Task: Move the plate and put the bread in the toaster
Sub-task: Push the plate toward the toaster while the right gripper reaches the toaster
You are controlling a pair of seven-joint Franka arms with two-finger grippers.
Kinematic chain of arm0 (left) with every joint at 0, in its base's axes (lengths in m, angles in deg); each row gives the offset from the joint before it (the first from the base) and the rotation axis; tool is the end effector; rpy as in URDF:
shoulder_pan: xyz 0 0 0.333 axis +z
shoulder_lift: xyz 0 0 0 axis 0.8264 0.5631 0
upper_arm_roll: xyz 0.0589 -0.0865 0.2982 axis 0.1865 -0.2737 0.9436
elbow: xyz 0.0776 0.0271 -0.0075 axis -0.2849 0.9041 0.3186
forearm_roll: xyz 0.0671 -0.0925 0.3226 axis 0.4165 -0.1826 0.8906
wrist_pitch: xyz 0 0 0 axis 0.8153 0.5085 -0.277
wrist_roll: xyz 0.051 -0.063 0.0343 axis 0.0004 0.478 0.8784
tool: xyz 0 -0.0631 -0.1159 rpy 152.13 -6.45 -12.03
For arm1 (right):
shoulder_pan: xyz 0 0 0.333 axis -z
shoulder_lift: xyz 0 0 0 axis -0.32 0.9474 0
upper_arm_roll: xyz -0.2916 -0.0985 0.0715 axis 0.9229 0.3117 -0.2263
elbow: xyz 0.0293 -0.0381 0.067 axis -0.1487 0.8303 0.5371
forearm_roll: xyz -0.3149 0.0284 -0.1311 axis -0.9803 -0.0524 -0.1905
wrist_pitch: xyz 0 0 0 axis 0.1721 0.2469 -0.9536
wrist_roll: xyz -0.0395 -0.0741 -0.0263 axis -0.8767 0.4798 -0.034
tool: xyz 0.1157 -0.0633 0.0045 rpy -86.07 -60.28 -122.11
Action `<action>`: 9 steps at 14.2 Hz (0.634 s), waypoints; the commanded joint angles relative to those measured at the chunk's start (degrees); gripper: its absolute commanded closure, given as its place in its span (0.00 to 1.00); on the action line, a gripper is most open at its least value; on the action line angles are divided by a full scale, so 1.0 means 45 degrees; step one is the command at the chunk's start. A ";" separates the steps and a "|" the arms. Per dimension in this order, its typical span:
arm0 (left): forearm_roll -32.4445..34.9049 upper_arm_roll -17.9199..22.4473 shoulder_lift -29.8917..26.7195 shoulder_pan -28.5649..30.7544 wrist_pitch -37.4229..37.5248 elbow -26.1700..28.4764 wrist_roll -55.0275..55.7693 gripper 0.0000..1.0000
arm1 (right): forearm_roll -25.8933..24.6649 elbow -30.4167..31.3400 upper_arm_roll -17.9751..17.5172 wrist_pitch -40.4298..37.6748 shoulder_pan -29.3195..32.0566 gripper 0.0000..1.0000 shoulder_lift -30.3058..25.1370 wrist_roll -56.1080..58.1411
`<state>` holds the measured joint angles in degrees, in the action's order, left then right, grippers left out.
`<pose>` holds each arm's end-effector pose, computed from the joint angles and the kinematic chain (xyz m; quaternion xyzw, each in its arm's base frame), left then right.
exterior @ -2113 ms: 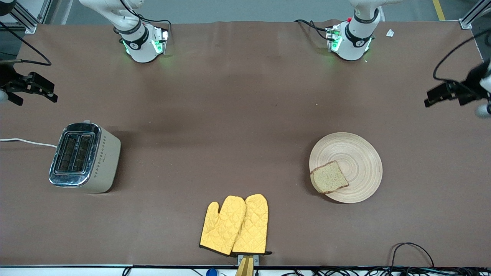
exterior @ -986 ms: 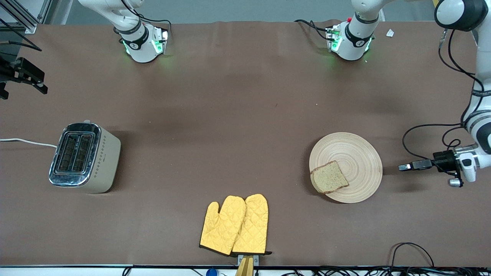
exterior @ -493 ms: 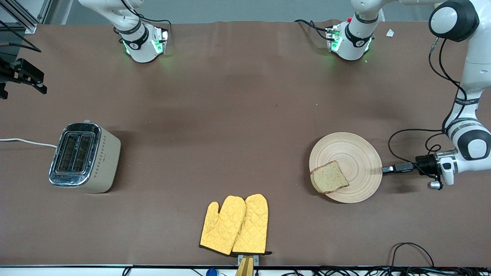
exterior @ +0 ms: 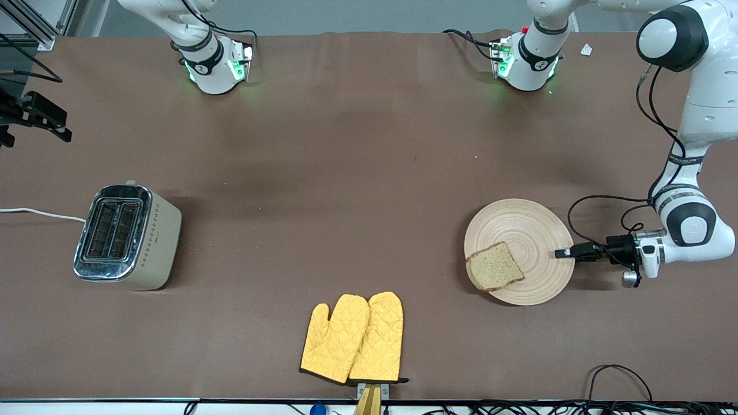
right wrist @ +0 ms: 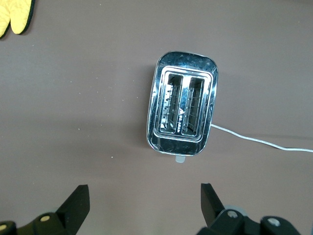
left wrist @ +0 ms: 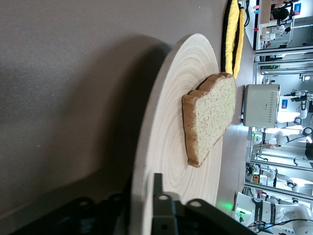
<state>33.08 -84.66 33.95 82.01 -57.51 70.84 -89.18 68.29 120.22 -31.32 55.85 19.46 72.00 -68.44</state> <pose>0.6103 0.1044 0.1458 0.8617 -0.0192 -0.0029 0.5071 0.4734 -0.0305 0.6276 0.9982 0.0547 0.0149 0.0200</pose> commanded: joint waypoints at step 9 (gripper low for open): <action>-0.0163 -0.2362 -0.0651 -0.1030 0.0301 -0.0281 0.0901 1.00 | 0.0602 0.0092 -0.0065 -0.0048 0.0292 0.00 0.0039 -0.0153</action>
<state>33.16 -92.30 32.46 80.24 -55.58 69.02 -87.10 70.01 120.24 -31.20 55.84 20.27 72.43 -68.75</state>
